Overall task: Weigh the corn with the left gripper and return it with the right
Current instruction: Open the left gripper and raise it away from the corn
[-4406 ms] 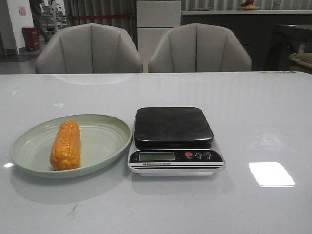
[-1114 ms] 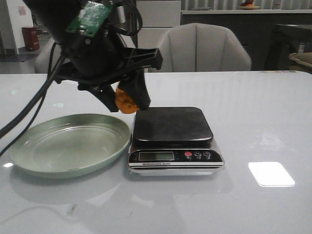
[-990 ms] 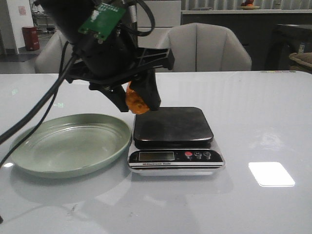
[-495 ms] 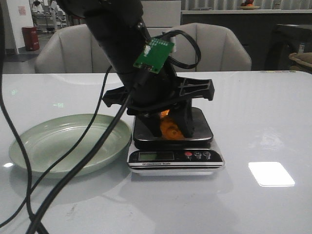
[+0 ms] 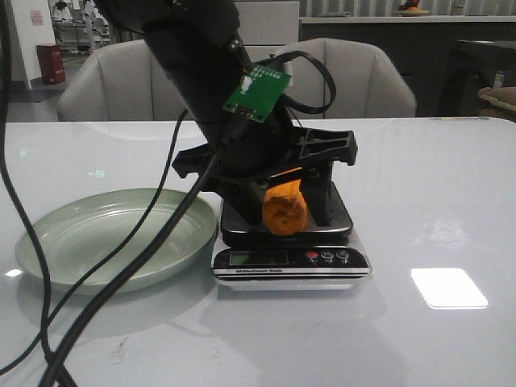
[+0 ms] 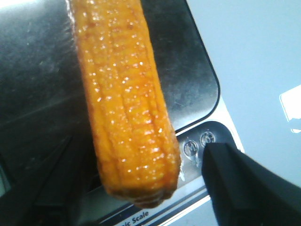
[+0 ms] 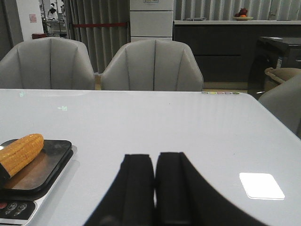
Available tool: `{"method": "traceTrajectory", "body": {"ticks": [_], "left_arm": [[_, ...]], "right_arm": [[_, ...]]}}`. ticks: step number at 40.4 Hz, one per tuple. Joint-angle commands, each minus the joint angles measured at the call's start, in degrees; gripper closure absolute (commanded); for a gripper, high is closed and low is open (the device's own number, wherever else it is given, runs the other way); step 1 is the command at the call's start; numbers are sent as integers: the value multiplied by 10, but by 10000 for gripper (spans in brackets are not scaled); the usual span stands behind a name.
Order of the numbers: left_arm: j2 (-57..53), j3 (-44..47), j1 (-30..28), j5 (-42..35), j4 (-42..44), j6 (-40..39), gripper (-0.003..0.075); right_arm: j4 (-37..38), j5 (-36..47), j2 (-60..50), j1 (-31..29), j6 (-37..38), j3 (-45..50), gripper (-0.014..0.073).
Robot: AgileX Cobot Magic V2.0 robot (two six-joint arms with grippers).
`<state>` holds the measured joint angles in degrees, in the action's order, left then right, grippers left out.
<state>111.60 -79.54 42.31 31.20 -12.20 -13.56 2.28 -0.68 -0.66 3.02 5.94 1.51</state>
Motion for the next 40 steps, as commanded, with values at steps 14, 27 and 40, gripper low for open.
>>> {"method": "traceTrajectory", "body": {"ticks": [14,27,40], "left_arm": [[-182,32,-4,-11,60,-3,267],[-368,186,-30,-54,92,-3,283],[-572,318,-30,-64,135,-3,283]], "right_arm": [[8,46,-10,-4,-5,2,416],[8,46,-10,-4,-5,2,416],[8,46,-10,-4,-5,2,416]]}}
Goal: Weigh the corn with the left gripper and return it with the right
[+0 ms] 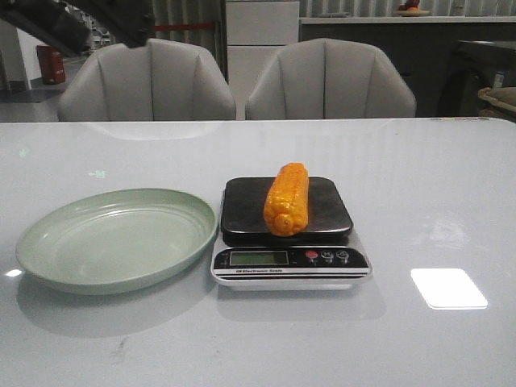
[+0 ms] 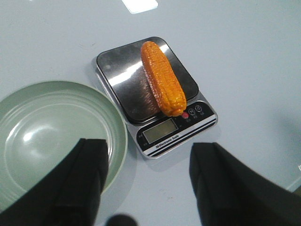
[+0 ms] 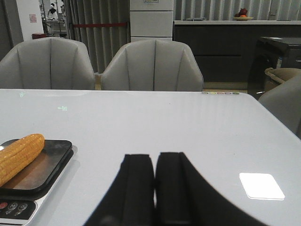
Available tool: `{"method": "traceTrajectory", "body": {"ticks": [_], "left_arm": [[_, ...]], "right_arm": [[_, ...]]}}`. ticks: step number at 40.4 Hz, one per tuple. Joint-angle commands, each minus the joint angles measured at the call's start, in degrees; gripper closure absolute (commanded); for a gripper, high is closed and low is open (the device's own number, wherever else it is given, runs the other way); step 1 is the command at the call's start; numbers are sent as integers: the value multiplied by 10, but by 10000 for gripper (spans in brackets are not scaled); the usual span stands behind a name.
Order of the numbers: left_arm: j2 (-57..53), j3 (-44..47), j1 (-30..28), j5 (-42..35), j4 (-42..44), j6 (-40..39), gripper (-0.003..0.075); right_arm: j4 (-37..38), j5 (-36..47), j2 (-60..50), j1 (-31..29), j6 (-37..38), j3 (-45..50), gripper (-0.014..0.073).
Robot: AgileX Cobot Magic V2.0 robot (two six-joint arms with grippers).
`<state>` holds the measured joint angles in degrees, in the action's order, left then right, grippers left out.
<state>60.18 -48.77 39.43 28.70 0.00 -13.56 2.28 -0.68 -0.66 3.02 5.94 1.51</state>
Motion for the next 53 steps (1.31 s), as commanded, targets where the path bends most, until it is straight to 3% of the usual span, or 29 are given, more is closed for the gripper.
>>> {"method": "traceTrajectory", "body": {"ticks": [1,23,30,35,41,49,53], "left_arm": [[-77,21,-1,-39,15,-3,283],[-475,201,-1,-18,106,-2,289],[-568,224,-1,21,106,-2,450],[-612,229,-1,30,106,-2,618],[-615,232,-1,30,111,-2,599],[-615,234,-1,25,111,-2,599],[-615,235,-1,20,111,-2,599]], "right_arm": [[8,46,-10,-4,-5,2,416],[8,46,-10,-4,-5,2,416],[8,46,-10,-4,-5,2,416],[8,46,-10,-4,-5,2,416],[8,50,-10,-4,-5,2,416],[8,136,-10,-4,-5,1,416],[8,128,-9,-4,-5,-14,416]]}}
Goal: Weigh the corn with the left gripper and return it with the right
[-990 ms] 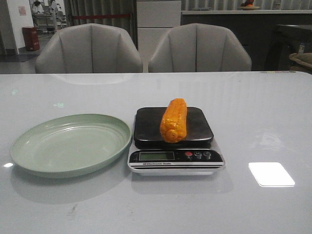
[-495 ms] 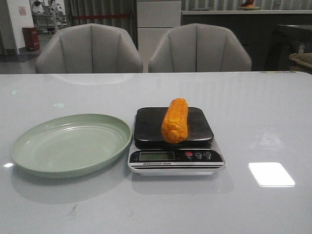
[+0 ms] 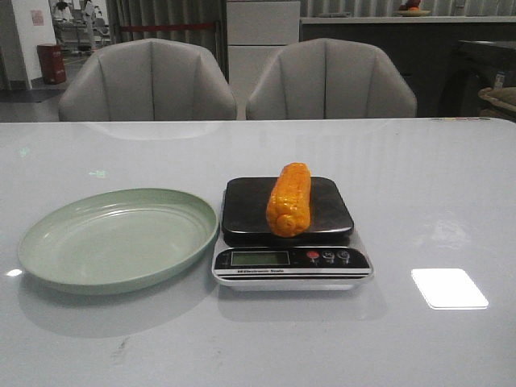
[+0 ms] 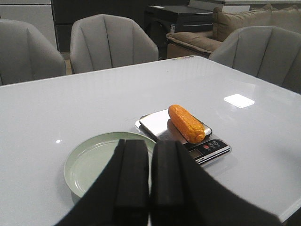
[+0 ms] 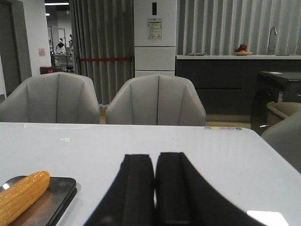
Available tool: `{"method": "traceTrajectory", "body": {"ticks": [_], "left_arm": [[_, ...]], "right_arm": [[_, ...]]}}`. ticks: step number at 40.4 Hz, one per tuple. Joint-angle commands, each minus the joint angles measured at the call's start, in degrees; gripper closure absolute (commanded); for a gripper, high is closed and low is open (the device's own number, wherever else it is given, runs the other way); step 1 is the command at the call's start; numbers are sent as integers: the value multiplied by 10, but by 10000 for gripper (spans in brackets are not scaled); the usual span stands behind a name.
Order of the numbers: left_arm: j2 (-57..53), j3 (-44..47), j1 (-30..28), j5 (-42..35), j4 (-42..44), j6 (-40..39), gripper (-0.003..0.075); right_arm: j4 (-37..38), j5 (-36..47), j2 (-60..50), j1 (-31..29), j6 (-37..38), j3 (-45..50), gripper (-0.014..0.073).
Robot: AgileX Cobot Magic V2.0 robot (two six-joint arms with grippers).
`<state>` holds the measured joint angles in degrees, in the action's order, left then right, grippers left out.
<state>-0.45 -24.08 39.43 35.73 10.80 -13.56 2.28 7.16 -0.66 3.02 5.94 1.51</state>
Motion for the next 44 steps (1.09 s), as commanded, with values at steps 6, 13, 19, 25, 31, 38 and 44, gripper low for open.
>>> {"method": "traceTrajectory", "body": {"ticks": [6,13,19,25,31,38,44], "left_arm": [[-9,-12,-1,-54,3,-2,599],[-9,-12,-1,-54,3,-2,599],[-9,-12,-1,-55,3,-2,599],[-9,-12,-1,-55,3,-2,599],[-9,-12,-1,-55,3,-2,599],[-9,-12,-1,-55,3,-2,599],[-9,-12,-1,-55,3,-2,599]], "right_arm": [[8,6,24,-4,-5,-65,416],[8,-79,113,-4,-5,-148,416],[8,-142,180,-4,-5,-198,416],[8,-181,192,-4,-5,-201,416],[8,-185,192,-4,-5,-201,416],[-13,-179,198,3,-5,-201,399],[-23,-167,223,24,-5,-203,155]]}}
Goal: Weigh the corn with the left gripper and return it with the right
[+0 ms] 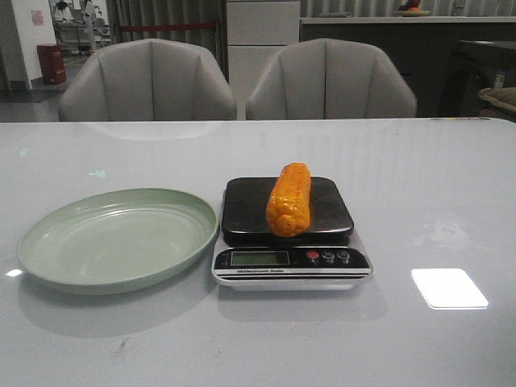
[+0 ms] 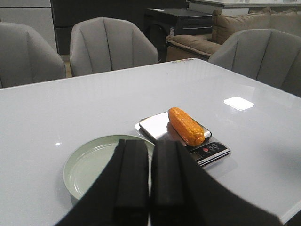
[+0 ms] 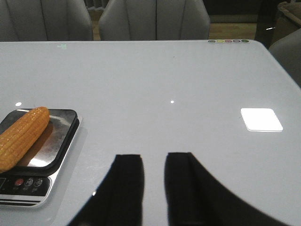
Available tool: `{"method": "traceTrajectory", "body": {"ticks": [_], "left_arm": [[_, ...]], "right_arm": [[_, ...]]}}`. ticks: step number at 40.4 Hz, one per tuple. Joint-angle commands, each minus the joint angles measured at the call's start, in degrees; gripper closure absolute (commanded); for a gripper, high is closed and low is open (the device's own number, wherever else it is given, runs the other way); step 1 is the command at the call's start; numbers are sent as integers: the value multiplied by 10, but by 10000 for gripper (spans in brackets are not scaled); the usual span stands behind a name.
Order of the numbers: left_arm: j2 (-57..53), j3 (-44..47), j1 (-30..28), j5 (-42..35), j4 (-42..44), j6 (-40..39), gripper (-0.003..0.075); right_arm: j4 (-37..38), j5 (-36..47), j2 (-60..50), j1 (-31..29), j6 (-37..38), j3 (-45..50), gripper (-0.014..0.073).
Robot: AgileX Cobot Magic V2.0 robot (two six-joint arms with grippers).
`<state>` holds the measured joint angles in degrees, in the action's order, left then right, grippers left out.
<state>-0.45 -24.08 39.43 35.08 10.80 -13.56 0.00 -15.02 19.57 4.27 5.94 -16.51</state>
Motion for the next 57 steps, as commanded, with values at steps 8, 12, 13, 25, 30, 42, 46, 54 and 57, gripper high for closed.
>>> {"method": "traceTrajectory", "body": {"ticks": [8,12,13,25,30,42,46,54,57], "left_arm": [[-9,-12,-1,-48,3,-2,599],[-9,-12,-1,-48,3,-2,599],[-9,-12,-1,-48,3,-2,599],[-9,-12,-1,-48,3,-2,599],[-9,-12,-1,-48,3,-2,599],[-9,-12,-1,-48,3,-2,599],[-9,-12,-1,-48,3,-2,599],[-9,-12,-1,-48,3,-2,599],[-9,-12,-1,-48,3,-2,599]], "right_arm": [[0,53,74,61,-5,-47,-11],[0,49,114,94,-5,-70,-13],[0,45,122,104,-5,-76,-13],[-75,-66,292,206,-5,-216,-13],[-77,-115,377,235,14,-290,-13],[-52,-183,569,289,94,-460,-13],[-18,-216,627,303,147,-512,-13],[78,-287,731,330,288,-606,-13],[81,-298,760,333,322,-628,-13]]}}
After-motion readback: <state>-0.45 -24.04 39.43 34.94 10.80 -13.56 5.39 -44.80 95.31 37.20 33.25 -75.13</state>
